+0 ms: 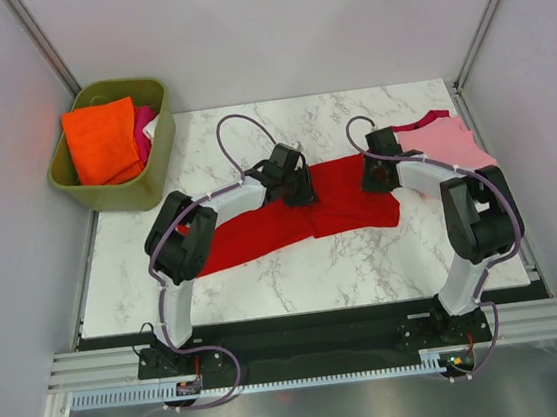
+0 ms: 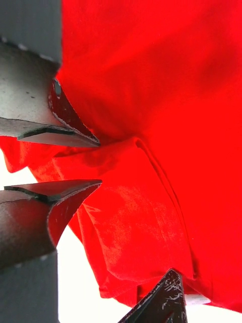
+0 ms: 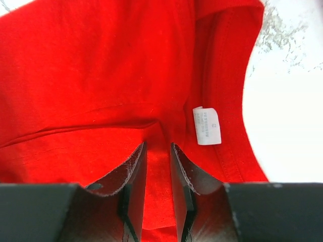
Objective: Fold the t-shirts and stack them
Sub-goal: Fold the tshirt
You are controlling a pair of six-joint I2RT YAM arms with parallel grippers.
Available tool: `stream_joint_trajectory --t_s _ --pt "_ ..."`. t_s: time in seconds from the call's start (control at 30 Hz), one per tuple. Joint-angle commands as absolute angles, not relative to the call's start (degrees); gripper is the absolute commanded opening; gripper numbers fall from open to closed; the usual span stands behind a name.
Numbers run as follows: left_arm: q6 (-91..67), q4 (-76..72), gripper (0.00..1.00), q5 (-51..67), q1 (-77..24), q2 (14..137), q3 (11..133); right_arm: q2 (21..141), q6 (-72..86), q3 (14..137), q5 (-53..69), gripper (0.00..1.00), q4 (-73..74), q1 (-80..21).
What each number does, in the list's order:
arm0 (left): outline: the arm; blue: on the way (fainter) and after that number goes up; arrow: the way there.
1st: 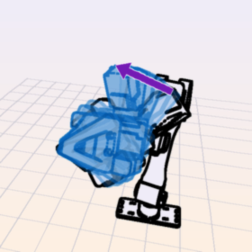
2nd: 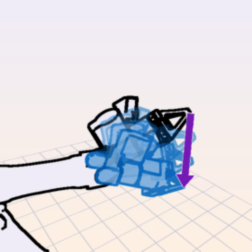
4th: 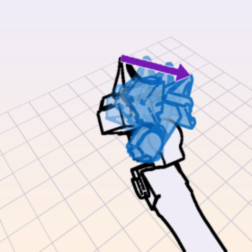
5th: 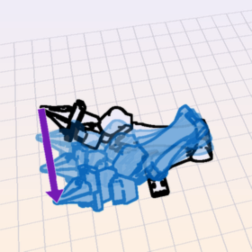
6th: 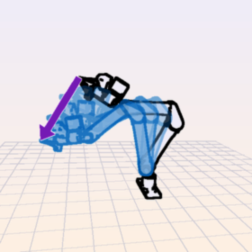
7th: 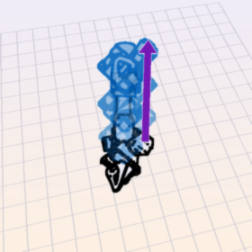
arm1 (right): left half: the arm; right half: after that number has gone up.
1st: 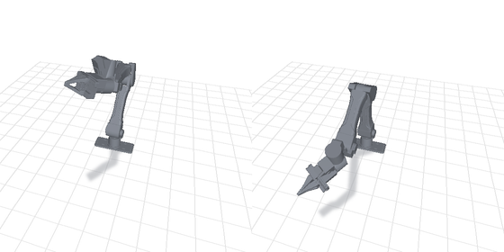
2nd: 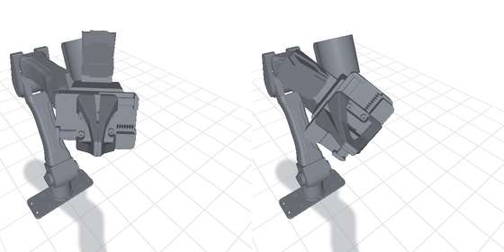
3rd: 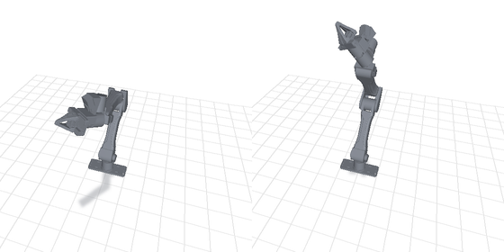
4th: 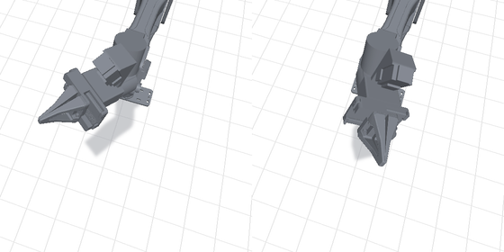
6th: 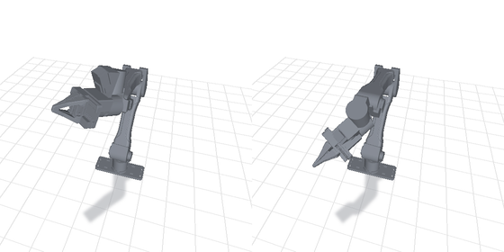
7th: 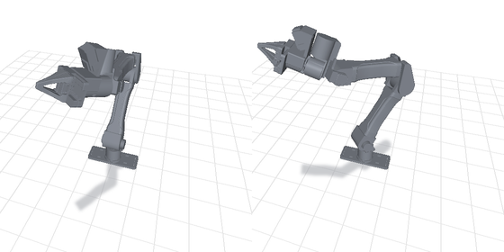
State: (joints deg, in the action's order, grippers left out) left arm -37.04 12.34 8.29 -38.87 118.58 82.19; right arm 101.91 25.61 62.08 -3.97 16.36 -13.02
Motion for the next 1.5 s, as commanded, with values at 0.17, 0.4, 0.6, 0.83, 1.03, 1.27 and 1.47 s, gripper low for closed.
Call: stream_joint_trajectory --t_s 0.17,0.4,0.6,0.83,1.03,1.27,1.47 --pt "-35.6 12.22 0.34 7.91 -39.2 117.6 83.76 103.71 25.22 64.16 -3.61 0.27 16.26 -13.01" --pt "-35.77 12.3 0.26 8.79 -39.2 117.51 83.76 100.55 25.23 63.55 -1.15 0.08 16.17 -12.66" --pt "-35.77 12.3 0.03 8.88 -39.2 116.46 83.23 97.83 25.58 62.67 2.37 0.0 16.26 -11.78" --pt "-35.86 12.13 0.02 9.05 -39.2 114.35 81.57 94.22 25.93 60.04 5.88 0.0 16.43 -9.49" --pt "-36.12 11.69 0.02 10.19 -39.2 112.41 79.81 91.76 25.93 57.4 8.34 0.0 16.7 -8.35" --pt "-36.39 11.16 0.02 12.74 -39.2 111.1 78.14 89.04 25.75 55.02 10.54 0.0 17.49 -7.65" --pt "-36.21 10.81 0.02 13.27 -39.2 108.73 75.94 87.28 25.58 54.14 12.31 0.0 18.98 -7.56"
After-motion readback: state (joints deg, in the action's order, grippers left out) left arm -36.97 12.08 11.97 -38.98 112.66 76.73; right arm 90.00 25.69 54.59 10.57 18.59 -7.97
